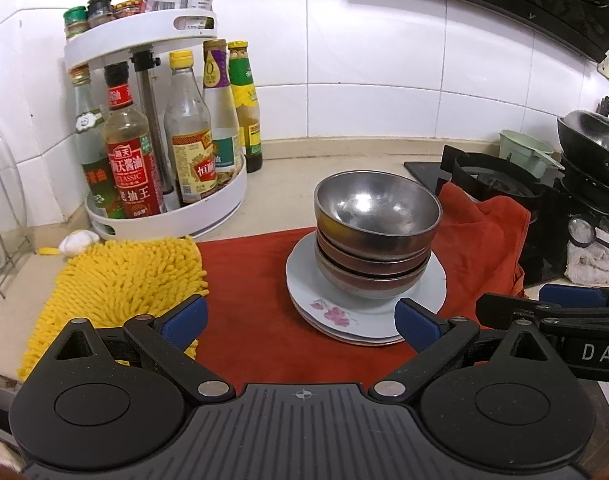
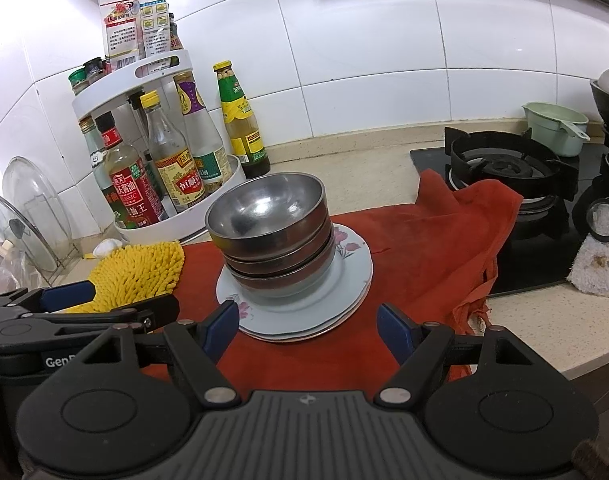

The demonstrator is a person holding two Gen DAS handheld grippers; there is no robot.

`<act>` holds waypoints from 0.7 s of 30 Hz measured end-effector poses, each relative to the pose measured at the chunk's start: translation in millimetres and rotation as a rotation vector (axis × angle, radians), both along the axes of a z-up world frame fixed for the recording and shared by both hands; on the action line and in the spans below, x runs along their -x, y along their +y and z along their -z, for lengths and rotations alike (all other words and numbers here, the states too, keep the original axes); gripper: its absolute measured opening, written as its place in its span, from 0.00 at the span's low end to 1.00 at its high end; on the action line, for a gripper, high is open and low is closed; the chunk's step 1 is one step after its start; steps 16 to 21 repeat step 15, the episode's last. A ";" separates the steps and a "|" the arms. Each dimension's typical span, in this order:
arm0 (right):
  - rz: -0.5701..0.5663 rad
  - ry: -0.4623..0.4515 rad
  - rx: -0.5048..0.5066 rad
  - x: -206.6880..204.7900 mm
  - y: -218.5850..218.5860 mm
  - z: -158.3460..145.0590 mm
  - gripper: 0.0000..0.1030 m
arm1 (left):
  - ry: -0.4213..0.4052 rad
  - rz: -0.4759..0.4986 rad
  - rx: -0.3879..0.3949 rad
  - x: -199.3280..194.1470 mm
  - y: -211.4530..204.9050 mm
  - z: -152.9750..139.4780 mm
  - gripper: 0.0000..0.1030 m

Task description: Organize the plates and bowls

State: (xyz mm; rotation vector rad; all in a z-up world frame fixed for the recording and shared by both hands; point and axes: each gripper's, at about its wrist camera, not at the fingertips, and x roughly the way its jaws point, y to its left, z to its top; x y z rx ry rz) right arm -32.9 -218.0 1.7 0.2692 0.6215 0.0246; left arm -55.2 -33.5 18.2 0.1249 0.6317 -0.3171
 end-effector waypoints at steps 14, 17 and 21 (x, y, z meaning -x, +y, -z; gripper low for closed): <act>-0.007 -0.005 0.001 -2.4 4.3 -2.5 0.70 | -0.024 -0.006 0.002 -1.4 4.0 -1.8 0.98; -0.009 -0.004 0.001 -2.9 4.9 -2.4 0.70 | -0.022 -0.007 0.001 -1.8 4.7 -1.6 0.98; -0.009 -0.004 0.001 -2.9 4.9 -2.4 0.70 | -0.022 -0.007 0.001 -1.8 4.7 -1.6 0.98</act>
